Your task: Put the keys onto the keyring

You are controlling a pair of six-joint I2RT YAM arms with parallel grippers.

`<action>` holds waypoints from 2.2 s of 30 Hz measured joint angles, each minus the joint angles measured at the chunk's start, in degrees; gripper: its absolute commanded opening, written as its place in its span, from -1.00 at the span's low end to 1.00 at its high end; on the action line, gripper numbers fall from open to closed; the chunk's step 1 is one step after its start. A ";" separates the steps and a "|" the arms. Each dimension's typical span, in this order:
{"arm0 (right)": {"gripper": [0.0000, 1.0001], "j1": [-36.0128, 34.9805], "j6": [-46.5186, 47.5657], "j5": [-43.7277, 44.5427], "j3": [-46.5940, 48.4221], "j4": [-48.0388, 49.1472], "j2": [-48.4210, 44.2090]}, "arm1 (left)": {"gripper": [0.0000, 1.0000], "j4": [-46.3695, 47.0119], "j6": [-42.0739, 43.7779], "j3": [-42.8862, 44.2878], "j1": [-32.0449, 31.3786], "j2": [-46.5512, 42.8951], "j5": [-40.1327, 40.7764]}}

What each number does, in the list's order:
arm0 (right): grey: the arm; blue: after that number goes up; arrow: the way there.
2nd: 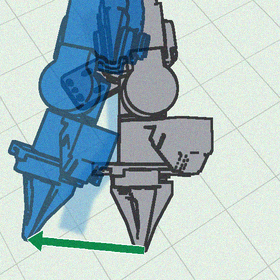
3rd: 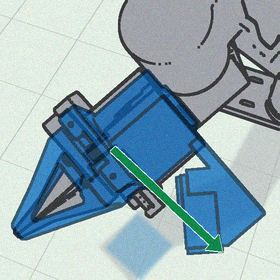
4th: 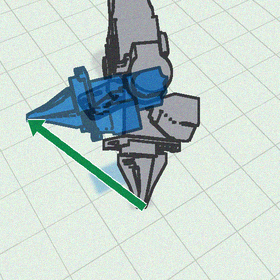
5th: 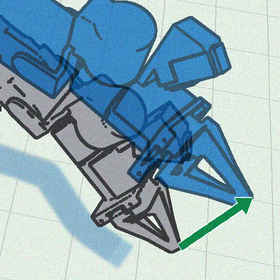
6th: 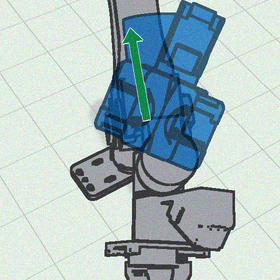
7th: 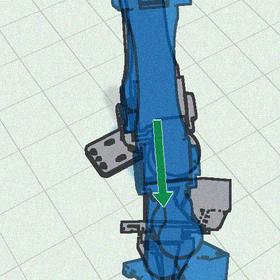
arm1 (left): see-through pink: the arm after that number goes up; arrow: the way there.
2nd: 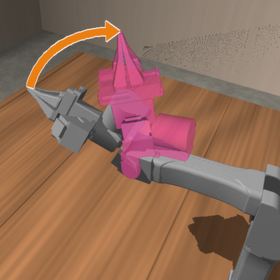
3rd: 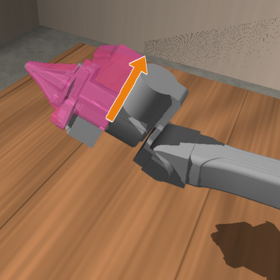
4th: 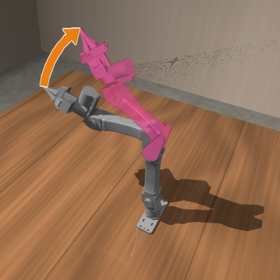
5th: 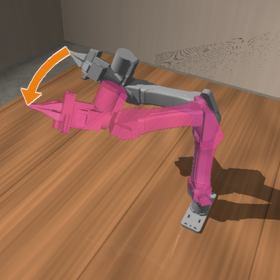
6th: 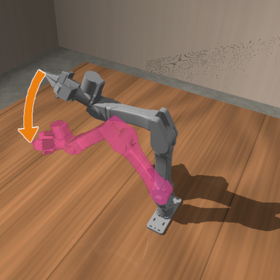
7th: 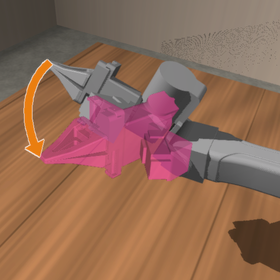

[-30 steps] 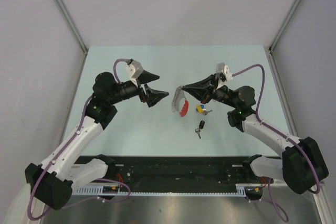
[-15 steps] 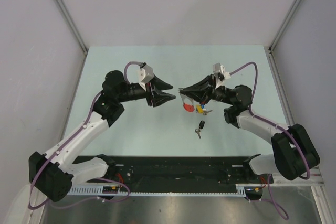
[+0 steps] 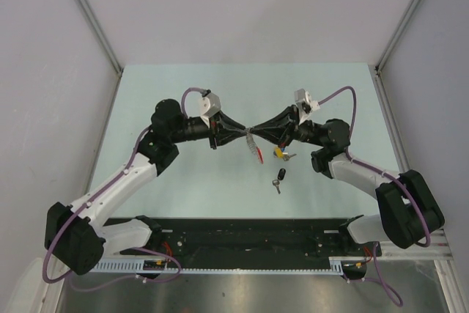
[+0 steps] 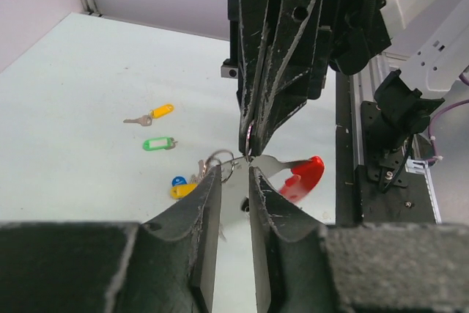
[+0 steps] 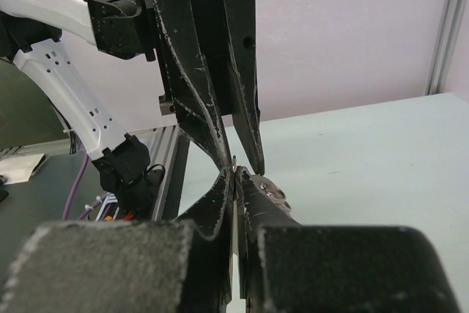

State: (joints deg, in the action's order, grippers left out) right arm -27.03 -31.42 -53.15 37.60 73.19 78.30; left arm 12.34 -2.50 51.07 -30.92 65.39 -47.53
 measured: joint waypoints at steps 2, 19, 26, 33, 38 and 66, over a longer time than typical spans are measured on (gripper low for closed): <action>-1.00 0.00 0.02 -0.09 0.02 0.00 0.07 | -0.57 0.02 -0.02 -0.35 0.00 0.11 0.46; -1.00 -0.74 0.44 -0.42 0.39 0.07 1.42 | -0.68 0.11 -0.07 -0.61 -0.52 1.03 -0.74; -1.00 -1.05 1.92 -0.46 0.59 -0.94 1.42 | -0.67 0.00 -0.07 -0.61 -0.72 1.29 -0.90; -1.00 -1.14 2.99 -0.63 0.79 -1.60 1.42 | -0.84 0.00 -0.48 -0.61 -0.70 1.31 -1.14; -1.00 -1.16 3.74 -0.96 1.07 -2.34 1.42 | -0.99 -0.28 -0.48 -0.63 -0.68 1.31 -1.16; -1.00 -2.78 25.77 -0.52 8.15 -42.88 -5.81 | -0.99 -10.62 5.22 0.11 -0.96 1.33 1.22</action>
State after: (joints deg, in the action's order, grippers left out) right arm -29.80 -5.65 -53.67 45.76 30.30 72.49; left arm 1.72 2.72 51.18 -31.88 66.72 -46.30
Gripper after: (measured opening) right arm 0.015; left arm 0.005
